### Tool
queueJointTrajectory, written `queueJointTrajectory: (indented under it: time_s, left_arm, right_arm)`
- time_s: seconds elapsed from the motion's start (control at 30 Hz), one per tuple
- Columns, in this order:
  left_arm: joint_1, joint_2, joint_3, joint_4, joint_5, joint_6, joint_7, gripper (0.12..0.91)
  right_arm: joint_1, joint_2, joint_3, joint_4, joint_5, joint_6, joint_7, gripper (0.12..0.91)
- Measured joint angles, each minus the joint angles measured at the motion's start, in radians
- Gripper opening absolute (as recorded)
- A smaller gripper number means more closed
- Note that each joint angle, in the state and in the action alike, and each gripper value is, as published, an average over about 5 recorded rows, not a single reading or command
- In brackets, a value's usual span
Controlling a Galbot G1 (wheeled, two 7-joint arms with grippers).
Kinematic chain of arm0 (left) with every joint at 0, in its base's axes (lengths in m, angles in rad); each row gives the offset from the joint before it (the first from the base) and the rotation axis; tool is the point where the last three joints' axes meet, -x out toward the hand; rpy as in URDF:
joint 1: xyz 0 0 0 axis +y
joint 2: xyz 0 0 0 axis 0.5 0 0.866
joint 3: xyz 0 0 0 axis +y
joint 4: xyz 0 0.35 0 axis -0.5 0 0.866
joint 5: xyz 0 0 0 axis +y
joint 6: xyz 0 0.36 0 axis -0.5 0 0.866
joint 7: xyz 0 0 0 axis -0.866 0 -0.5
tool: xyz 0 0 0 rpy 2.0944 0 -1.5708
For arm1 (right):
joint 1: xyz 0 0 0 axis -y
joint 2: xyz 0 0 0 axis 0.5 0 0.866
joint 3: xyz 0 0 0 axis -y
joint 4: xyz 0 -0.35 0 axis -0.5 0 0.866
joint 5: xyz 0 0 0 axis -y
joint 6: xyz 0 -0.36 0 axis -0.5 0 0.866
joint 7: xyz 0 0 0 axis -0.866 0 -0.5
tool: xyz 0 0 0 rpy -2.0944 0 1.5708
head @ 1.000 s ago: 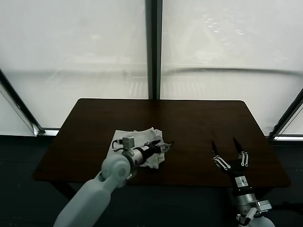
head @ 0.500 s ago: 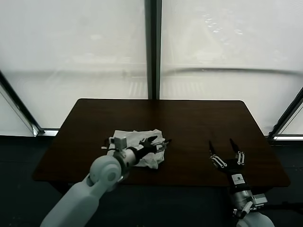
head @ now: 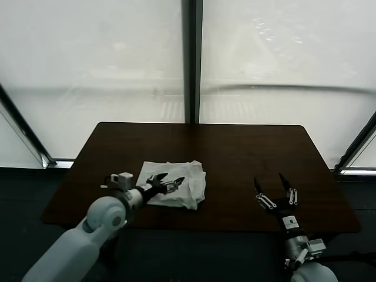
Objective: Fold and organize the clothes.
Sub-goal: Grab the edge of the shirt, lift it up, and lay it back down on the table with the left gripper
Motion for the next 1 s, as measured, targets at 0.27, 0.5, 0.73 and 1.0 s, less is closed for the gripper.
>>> queueJointTrajectory:
  time_s: [0.27, 0.5, 0.73, 1.0]
  left_arm:
    - [-0.052, -0.093, 0.046, 0.071, 0.045, -0.007, 0.010, 0.907]
    - [-0.063, -0.118, 0.053, 0.114, 0.065, -0.013, 0.021, 0.907]
    - [-0.064, -0.100, 0.036, 0.091, 0.035, -0.006, 0.014, 0.907]
    - [-0.080, -0.120, 0.040, 0.118, 0.077, -0.021, 0.025, 0.907]
  right_arm:
    - [-0.010, 0.009, 0.010, 0.012, -0.003, -0.002, -0.001, 0.907]
    - [-0.008, 0.010, 0.015, 0.010, -0.003, -0.002, -0.001, 0.907]
    - [0.007, 0.012, 0.006, -0.003, -0.002, -0.002, -0.001, 0.907]
    - [0.009, 0.012, 0.007, -0.002, 0.001, -0.001, -0.002, 0.907]
